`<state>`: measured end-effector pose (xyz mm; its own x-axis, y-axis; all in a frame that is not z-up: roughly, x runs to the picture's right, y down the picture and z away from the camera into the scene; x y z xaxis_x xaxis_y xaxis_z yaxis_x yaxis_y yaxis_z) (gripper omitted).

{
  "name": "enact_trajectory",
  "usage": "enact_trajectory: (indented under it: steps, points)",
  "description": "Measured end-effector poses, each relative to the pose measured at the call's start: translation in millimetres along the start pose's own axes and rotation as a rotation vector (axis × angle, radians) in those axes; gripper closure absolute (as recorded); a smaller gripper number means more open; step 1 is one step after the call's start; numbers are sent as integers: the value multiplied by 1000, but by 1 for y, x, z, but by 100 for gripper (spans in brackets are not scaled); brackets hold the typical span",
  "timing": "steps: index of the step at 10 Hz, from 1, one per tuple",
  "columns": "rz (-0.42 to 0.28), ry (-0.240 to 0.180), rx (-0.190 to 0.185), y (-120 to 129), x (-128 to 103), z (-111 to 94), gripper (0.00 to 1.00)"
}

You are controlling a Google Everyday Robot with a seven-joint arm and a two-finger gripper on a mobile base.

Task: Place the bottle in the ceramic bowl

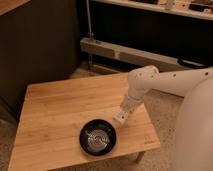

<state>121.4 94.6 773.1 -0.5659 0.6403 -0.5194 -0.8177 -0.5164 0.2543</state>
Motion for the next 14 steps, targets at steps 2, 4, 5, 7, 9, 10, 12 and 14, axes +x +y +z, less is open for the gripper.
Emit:
enact_trajectory:
  steps: [2,4,5,7,9,10,12,14]
  points:
    - [-92,-17,-15,31,18,-10,100]
    - [-191,-21,-24,64,54,-3,100]
    - [-218,-25,-27,69,64,-1,100]
    - [-259,-32,-35,74,81,4,100]
    - [-277,-49,-33,64,88,2,99]
    - [-299,-46,-29,63,91,1,94]
    - [-345,-29,-16,61,98,0,73]
    - [-345,-27,-15,61,99,0,52]
